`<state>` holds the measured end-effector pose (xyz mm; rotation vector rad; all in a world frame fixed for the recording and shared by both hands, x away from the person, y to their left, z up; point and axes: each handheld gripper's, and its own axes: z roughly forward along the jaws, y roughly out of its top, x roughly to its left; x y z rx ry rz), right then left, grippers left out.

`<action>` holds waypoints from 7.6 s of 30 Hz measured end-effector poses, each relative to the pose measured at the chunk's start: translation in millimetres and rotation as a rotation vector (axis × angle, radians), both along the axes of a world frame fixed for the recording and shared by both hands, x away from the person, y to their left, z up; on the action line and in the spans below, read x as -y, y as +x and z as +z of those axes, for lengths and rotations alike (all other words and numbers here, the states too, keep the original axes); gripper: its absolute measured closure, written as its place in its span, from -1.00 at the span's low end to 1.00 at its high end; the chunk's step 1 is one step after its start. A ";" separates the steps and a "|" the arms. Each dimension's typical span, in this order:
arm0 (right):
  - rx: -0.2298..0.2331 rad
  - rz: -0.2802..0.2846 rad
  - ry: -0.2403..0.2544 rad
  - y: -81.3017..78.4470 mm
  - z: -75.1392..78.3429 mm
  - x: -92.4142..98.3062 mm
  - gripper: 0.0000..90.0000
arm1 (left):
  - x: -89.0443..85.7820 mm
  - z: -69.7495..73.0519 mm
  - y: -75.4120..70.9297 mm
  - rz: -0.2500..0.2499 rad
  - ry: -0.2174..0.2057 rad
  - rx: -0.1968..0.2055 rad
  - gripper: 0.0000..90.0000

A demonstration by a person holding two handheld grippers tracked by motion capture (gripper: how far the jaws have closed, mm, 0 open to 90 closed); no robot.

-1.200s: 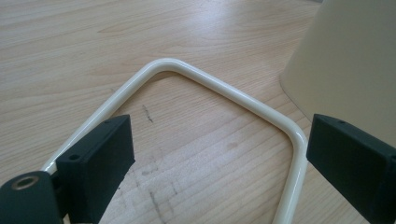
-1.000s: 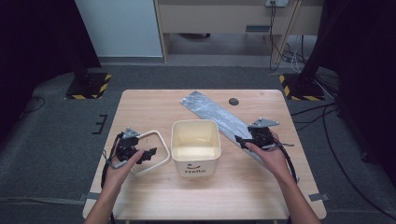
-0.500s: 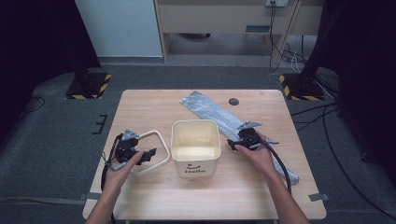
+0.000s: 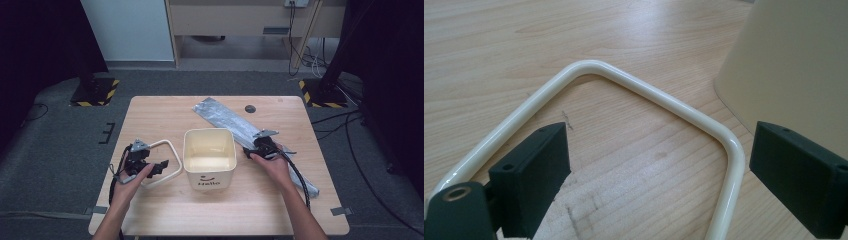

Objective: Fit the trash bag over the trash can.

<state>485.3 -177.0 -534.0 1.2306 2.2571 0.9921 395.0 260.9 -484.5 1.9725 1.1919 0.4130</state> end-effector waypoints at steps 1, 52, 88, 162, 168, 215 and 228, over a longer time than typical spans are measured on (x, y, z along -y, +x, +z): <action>0.005 -0.006 0.003 0.3 0.2 0.8 0.28 | -0.3 -0.1 -0.9 0.000 -0.001 0.000 -0.81; 0.320 0.016 0.176 -67.9 111.5 96.6 1.00 | 10.3 33.4 -12.6 0.013 -0.041 0.117 -0.79; 0.481 0.002 0.381 -86.7 176.1 115.7 1.00 | 10.2 33.9 -13.4 0.010 -0.036 0.111 -0.78; 0.355 0.416 0.181 -106.3 187.6 17.4 1.00 | 43.6 87.4 -12.6 -0.039 -0.034 0.200 -0.78; 0.348 0.432 0.167 -106.3 187.0 11.8 1.00 | 46.5 90.4 -11.8 -0.045 -0.031 0.206 -0.78; 0.319 0.508 0.160 -104.6 176.7 -21.1 1.00 | 101.4 105.6 4.1 -0.113 0.059 0.178 -0.78; 0.312 0.552 0.149 -103.1 175.3 -42.5 1.00 | 112.5 91.8 6.7 -0.139 0.136 0.152 -0.77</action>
